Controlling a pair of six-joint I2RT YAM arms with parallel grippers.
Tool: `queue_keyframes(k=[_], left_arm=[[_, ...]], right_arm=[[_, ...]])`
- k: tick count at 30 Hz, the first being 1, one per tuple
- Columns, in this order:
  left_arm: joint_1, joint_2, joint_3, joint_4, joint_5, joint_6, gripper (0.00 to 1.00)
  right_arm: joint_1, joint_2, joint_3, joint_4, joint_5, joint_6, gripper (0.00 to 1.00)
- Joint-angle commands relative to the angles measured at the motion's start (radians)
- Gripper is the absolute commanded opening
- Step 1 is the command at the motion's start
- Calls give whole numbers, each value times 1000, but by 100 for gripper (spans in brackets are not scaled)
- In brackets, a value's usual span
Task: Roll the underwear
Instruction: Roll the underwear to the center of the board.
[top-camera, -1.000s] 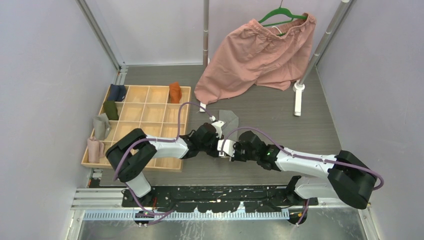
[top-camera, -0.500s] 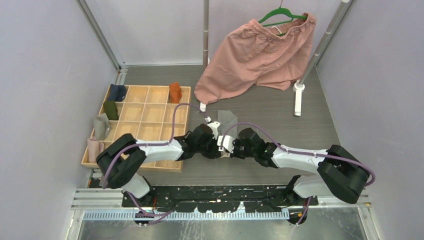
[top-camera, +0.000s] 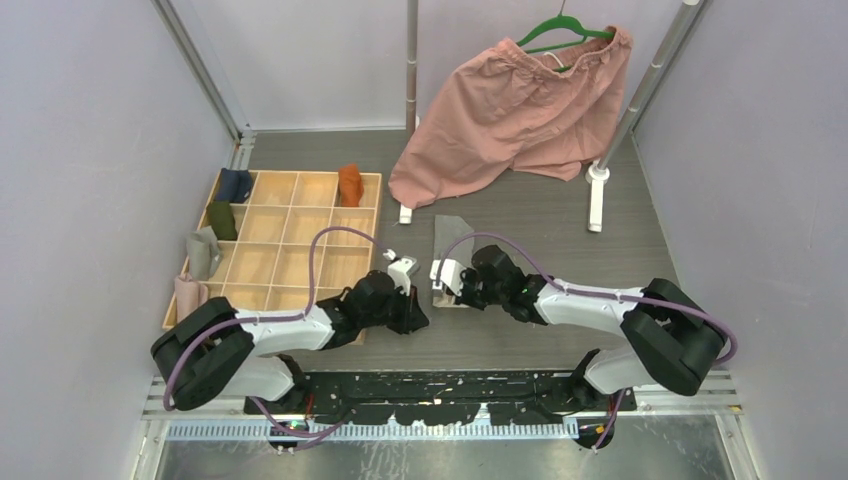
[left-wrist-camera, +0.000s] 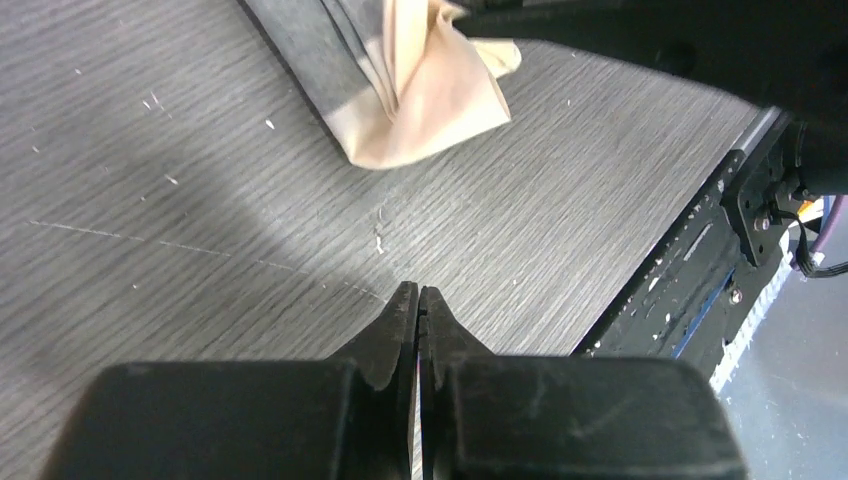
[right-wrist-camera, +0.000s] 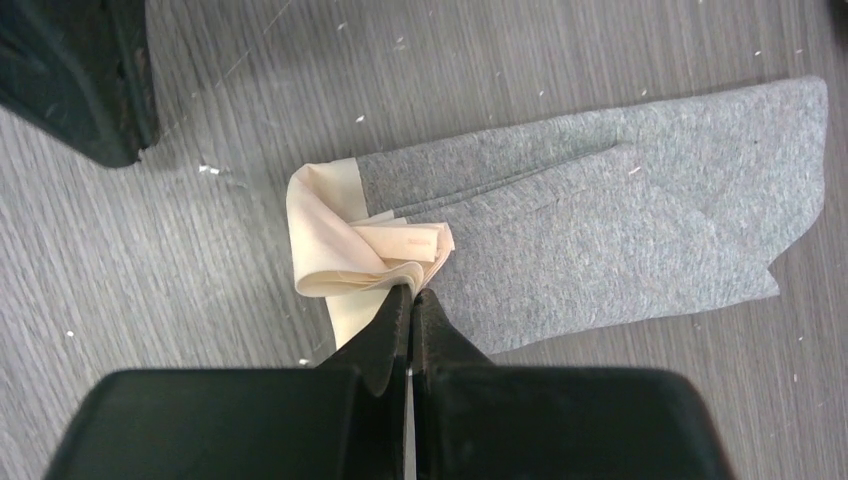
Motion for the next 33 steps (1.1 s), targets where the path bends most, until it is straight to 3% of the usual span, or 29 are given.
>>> queue_keyframes(k=[1,11,15,24,33], left_arm=[[-2,-19,-33,238,22,-13,1],[-2,-91,-75,323,-113,21,1],[-1,-121,-85,330,-139,59,1],[-1,-161,-70,274,-137,116,1],[-2,-56,8,245,-40,159,1]], right_arm=[[-20,28,85,-45,-67,34,1],[-61,99,161,-124,-146,154,1],[-68,154,252,-241,-127,275,2],[-91,208,284,-277,-143,412,4],[-163,258,354,-368,-160,548,6]])
